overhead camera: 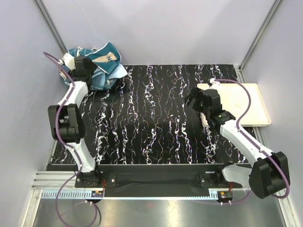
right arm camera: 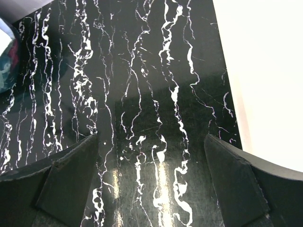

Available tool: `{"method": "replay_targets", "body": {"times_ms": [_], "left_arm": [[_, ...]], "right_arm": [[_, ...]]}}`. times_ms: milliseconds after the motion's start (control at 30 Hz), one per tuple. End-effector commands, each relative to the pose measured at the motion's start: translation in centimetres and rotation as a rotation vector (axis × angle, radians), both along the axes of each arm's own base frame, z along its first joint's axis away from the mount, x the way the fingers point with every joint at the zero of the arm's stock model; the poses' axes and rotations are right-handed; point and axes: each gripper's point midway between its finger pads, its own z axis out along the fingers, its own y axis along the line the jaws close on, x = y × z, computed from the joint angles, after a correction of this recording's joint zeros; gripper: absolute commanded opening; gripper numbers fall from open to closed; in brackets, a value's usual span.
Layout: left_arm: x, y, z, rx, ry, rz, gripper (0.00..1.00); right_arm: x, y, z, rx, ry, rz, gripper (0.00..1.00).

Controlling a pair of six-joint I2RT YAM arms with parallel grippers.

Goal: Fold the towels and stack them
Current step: Grab crumpled towel

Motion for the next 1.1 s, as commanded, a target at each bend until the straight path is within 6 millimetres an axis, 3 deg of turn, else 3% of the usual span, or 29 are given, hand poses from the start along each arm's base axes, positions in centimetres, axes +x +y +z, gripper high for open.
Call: {"method": "replay_targets", "body": {"times_ms": [0,33,100,167,200,467,600,833,1067], "left_arm": [[4.5,-0.8,4.5,-0.011,-0.191,-0.085,0.84],[5.4,-0.8,5.4,-0.011,-0.213,-0.091,0.82],[6.6,-0.8,3.4,-0.025,-0.183,-0.090,0.81],[7.6,-0.9,3.8,-0.031,-0.199,-0.096,0.81],[8.2,-0.9,2.4,-0.038,-0.177,-0.097,0.80],[10.7,-0.9,0.0,-0.083,-0.166,-0.085,0.76],[11.8,-1.7,0.0,-0.095,-0.179,-0.106,0.67],[11.4,-2.1,-1.0,-0.111,-0.160,-0.106,0.41],[9.7,-2.3,0.1,-0.123,-0.179,-0.108,0.33]], "right_arm": [[0.6,0.9,1.0,0.014,-0.054,0.035,1.00],[0.7,0.8,1.0,0.013,-0.056,0.031,1.00],[0.8,0.8,0.6,0.006,-0.046,0.027,1.00],[0.8,0.9,0.3,0.005,-0.038,0.031,1.00],[0.9,0.9,0.2,0.003,-0.037,0.030,1.00],[1.4,0.9,-0.6,-0.012,-0.018,0.027,1.00],[1.4,1.0,-0.9,-0.014,-0.009,0.028,1.00],[1.7,0.8,-1.0,-0.025,-0.004,0.015,1.00],[1.7,0.8,-0.7,-0.021,-0.011,0.013,1.00]]}}
